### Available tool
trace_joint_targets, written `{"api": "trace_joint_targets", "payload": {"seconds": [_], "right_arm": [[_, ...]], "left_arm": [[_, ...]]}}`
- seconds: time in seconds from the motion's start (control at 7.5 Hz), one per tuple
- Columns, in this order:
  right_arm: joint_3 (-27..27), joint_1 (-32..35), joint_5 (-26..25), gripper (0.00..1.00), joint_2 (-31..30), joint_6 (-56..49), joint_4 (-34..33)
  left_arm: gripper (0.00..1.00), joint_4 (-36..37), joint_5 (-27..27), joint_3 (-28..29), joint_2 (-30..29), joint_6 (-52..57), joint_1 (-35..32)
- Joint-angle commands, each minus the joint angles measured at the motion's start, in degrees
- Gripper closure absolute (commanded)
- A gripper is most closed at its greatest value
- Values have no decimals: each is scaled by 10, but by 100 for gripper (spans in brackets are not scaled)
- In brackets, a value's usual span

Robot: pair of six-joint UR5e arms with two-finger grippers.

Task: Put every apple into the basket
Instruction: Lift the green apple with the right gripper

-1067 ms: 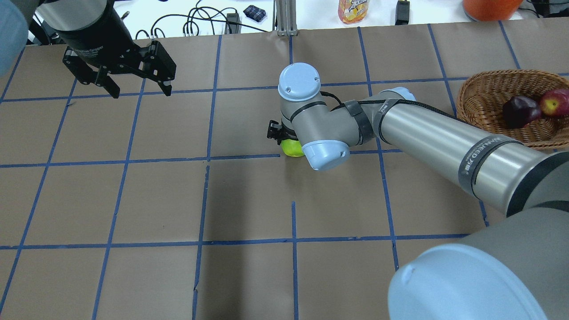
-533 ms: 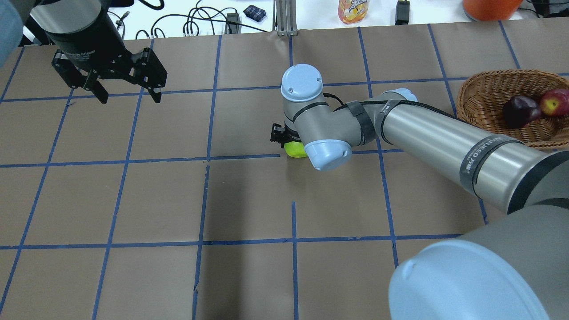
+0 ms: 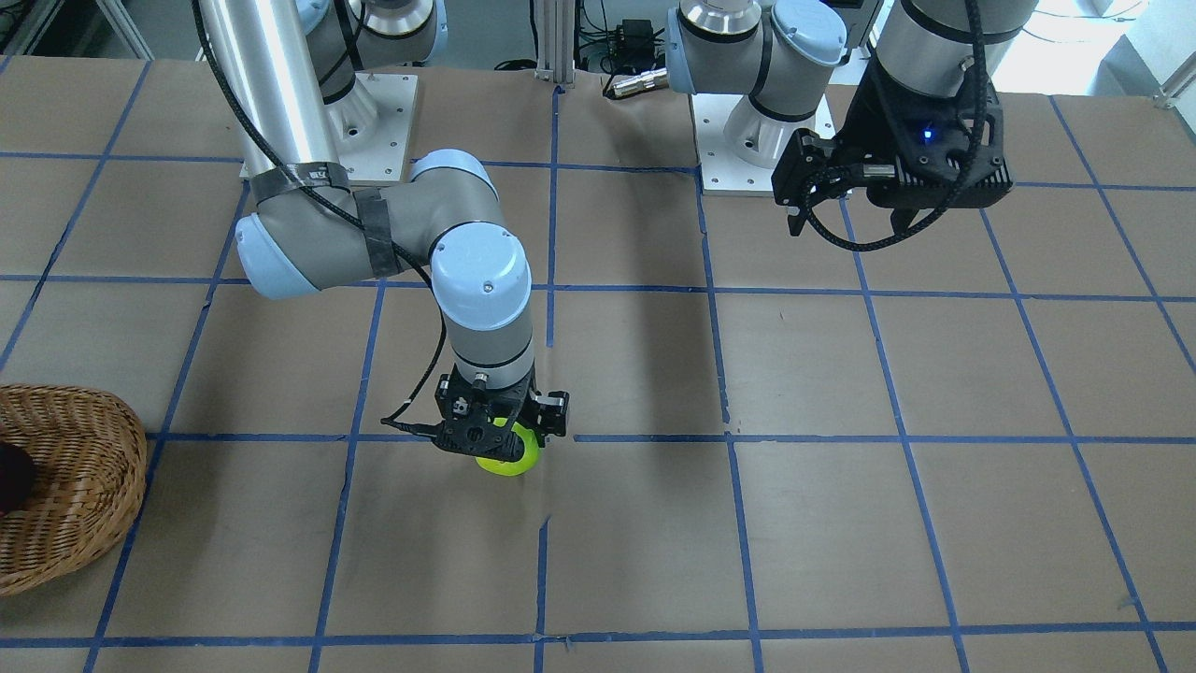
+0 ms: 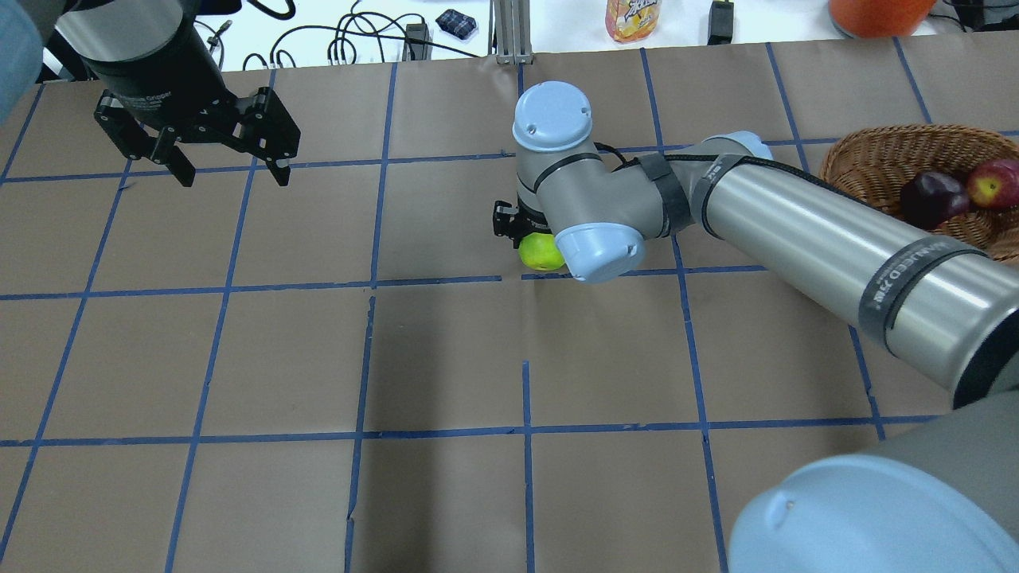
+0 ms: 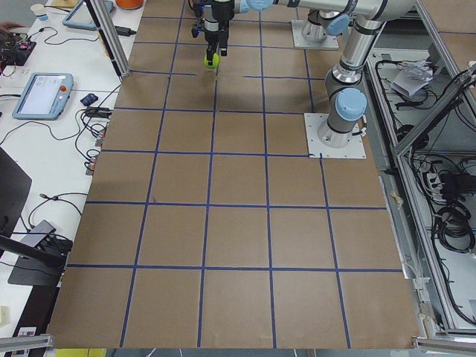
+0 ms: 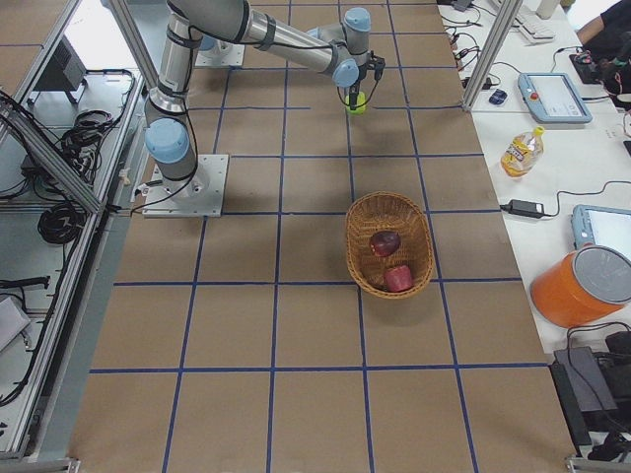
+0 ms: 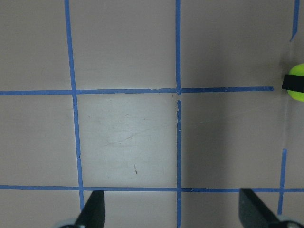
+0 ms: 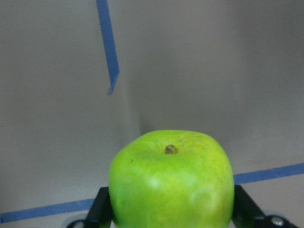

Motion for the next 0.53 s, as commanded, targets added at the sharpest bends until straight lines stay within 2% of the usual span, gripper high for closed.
{"api": "trace_joint_targets", "payload": {"seconds": [0.0,0.13,0.4], "right_arm": [[-8,-21,6,39,-10,-20,23],[-10,-62,6,39,-32,-63,46],[-6,-213,5,56,-79,-284,117]], "left_arm": [[0,1,-1,0,1,0,0],[0,2,0,0,0,0,-1],[0,2,0,0,1,1,-1]]}}
